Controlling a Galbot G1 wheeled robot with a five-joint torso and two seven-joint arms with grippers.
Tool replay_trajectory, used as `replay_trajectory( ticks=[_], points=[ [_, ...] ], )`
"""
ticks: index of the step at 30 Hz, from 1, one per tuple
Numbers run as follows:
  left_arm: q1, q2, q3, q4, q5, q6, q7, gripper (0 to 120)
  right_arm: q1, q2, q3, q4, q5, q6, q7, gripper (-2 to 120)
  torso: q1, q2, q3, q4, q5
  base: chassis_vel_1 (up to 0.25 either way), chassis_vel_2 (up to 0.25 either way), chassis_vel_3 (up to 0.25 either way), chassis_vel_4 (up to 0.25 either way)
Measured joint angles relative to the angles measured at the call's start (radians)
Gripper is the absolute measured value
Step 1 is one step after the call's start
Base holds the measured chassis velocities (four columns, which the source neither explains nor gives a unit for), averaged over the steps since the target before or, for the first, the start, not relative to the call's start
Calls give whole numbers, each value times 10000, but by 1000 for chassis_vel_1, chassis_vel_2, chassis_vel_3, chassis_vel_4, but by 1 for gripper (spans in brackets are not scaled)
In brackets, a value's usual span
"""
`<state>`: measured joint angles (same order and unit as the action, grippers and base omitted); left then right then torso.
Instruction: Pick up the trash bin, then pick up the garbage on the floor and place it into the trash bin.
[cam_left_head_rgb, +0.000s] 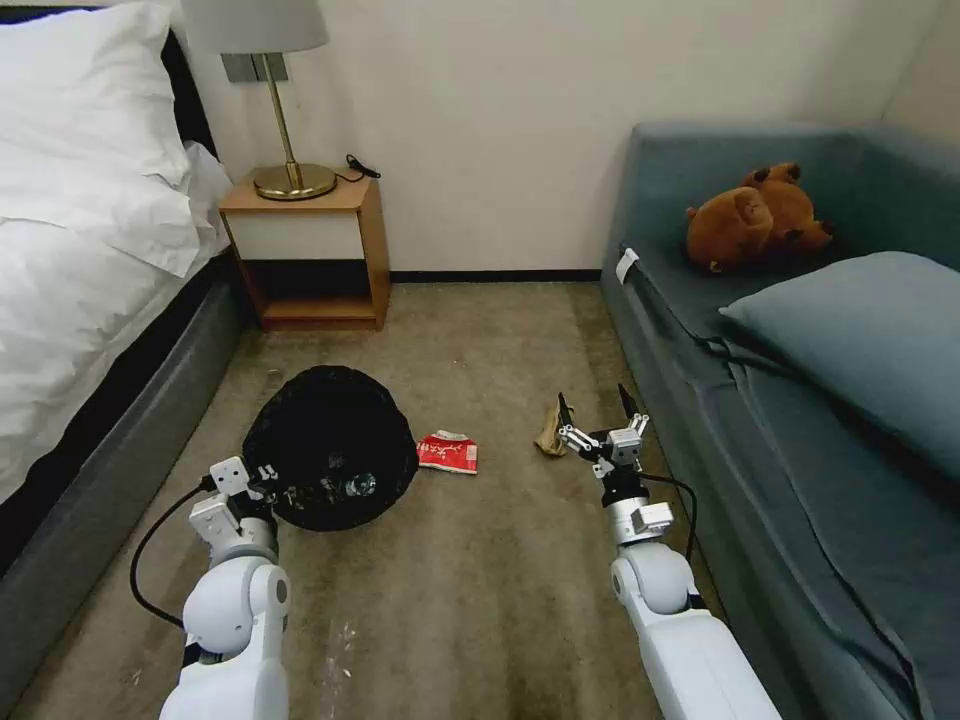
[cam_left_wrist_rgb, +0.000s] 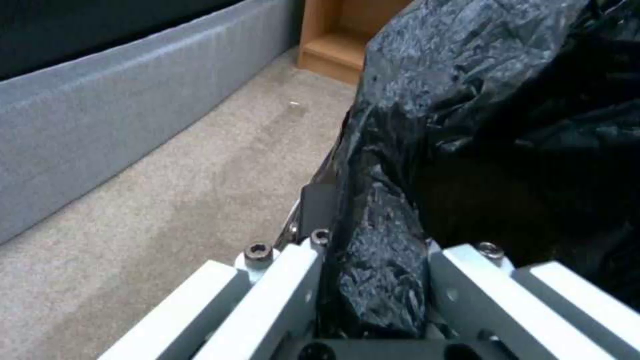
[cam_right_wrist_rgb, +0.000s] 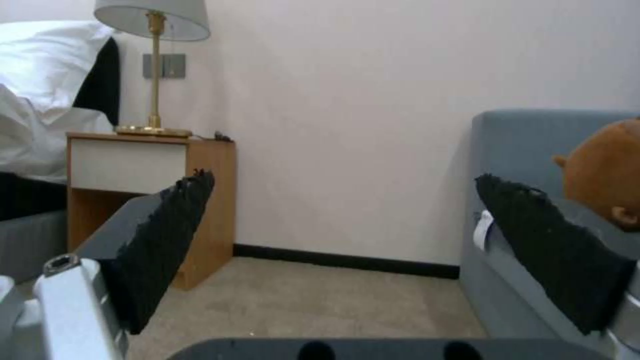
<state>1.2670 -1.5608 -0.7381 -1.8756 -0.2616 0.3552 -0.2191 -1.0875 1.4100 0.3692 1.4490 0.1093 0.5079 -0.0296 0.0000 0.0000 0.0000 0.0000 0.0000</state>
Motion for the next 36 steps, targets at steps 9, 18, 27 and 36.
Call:
replay_trajectory(
  ticks=[9, 18, 27, 36],
  points=[
    [25, -2, 10, -33, -1, -8, -4, 2, -6, -60, 28, -9, 47, 0, -45, 100, 0, 0, 0, 0, 0, 0, 0, 0, 0],
    [21, -27, 46, -37, 31, -10, -5, 2, -16, -65, 93, -26, 60, 24, -132, 100, 0, 0, 0, 0, 0, 0, 0, 0, 0],
    [53, -26, 26, -36, 36, -31, 3, 2, -55, -72, 165, -71, 88, 71, -299, 99, 0, 0, 0, 0, 0, 0, 0, 0, 0],
    [43, -35, 21, 6, 78, -102, 41, 2, -45, -78, 179, -84, 109, 87, -321, 99, 0, 0, 0, 0, 0, 0, 0, 0, 0]
  ],
)
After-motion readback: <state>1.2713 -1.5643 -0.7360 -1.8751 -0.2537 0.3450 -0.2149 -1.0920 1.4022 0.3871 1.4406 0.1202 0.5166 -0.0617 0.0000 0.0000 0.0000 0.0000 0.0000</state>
